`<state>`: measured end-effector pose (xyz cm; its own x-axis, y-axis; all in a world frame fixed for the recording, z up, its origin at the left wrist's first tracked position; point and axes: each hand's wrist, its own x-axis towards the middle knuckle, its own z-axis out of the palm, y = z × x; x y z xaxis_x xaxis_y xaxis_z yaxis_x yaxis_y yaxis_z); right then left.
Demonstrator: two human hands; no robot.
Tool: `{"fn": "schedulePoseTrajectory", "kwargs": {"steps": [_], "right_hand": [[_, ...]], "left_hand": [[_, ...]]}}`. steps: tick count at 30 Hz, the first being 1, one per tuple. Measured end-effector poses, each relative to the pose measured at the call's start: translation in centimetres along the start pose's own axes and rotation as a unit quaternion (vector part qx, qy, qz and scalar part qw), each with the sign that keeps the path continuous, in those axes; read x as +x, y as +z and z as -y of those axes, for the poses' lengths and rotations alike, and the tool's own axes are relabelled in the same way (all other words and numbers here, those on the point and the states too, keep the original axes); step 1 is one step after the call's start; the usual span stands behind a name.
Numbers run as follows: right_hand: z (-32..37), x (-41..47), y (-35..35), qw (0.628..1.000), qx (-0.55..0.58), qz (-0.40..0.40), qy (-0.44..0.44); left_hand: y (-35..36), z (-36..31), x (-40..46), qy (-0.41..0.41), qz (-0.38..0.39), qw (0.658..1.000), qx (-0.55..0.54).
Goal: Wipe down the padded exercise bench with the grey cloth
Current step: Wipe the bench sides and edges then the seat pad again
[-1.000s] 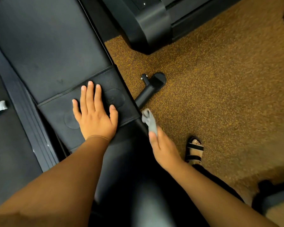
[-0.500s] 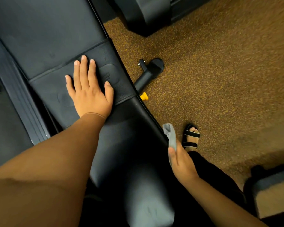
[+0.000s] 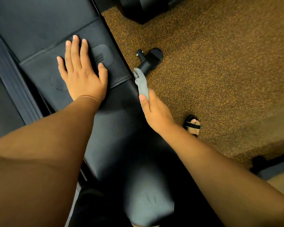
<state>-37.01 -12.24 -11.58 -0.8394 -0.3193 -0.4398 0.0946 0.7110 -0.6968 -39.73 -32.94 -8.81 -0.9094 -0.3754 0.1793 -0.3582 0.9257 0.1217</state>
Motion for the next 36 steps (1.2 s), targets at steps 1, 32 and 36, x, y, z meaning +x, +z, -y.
{"fn": "schedulePoseTrajectory", "kwargs": {"steps": [1, 32, 36], "right_hand": [[-0.9, -1.2, 0.1, 1.0, 0.0, -0.008, -0.001], [-2.2, -4.8, 0.6, 0.997, -0.035, -0.037, 0.063], [2.3, 0.6, 0.6, 0.996, -0.07, -0.047, 0.028]], "left_hand": [[0.0, 0.0, 0.0, -0.001, 0.0, 1.0, -0.002], [-0.1, 0.2, -0.1, 0.002, 0.017, 1.0, -0.002], [0.0, 0.3, -0.1, -0.003, 0.022, 1.0, 0.003]]}}
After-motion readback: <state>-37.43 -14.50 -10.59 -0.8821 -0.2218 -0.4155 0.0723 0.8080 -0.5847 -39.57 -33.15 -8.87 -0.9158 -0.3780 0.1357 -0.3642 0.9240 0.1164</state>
